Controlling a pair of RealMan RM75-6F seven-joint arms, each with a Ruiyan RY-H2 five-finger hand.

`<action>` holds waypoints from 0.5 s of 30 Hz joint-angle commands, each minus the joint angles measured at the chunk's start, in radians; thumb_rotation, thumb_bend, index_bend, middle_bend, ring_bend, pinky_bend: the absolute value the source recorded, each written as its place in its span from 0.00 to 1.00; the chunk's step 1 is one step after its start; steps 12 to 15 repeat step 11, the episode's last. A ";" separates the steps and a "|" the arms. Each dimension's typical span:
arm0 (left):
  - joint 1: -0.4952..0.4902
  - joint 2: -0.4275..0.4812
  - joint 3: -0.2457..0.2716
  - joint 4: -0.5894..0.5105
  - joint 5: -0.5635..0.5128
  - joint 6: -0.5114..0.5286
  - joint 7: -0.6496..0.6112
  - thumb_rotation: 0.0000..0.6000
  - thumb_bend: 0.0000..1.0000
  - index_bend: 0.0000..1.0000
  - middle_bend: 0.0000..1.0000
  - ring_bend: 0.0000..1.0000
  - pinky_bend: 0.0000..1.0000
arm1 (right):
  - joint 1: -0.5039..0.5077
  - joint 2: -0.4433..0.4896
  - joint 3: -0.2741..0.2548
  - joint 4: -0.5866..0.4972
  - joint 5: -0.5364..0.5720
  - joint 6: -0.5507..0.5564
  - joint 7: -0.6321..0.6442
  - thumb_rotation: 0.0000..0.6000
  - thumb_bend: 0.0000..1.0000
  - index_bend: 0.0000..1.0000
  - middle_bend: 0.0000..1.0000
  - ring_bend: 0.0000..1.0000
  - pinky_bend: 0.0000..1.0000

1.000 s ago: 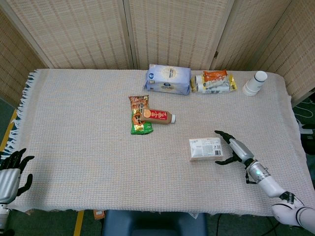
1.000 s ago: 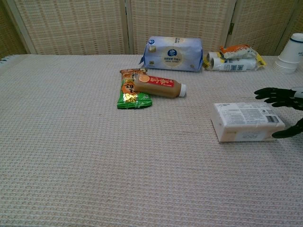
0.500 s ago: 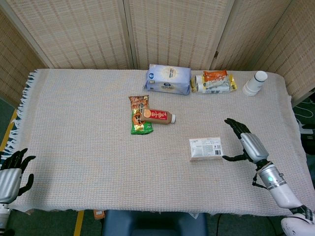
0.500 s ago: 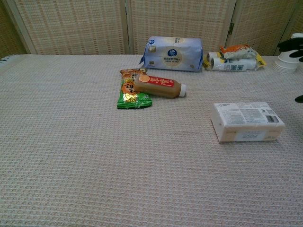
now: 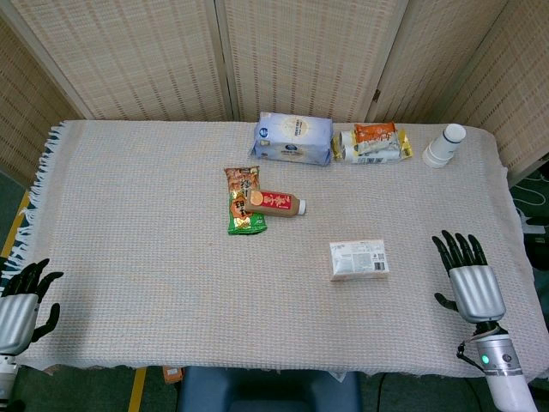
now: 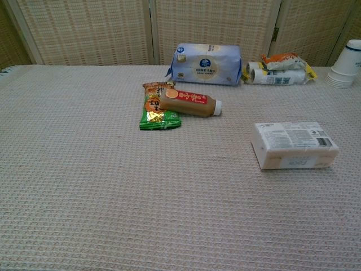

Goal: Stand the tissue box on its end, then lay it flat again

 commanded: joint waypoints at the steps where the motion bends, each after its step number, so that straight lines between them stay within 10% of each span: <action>1: 0.000 0.000 0.000 0.000 -0.001 0.000 -0.001 1.00 0.50 0.23 0.00 0.00 0.12 | -0.041 -0.029 0.028 0.101 0.047 -0.012 0.047 1.00 0.00 0.00 0.00 0.00 0.00; 15: 0.000 -0.001 0.002 0.001 0.003 0.001 0.003 1.00 0.50 0.23 0.00 0.00 0.12 | -0.066 0.004 0.055 0.061 0.037 -0.007 0.106 1.00 0.00 0.00 0.00 0.00 0.00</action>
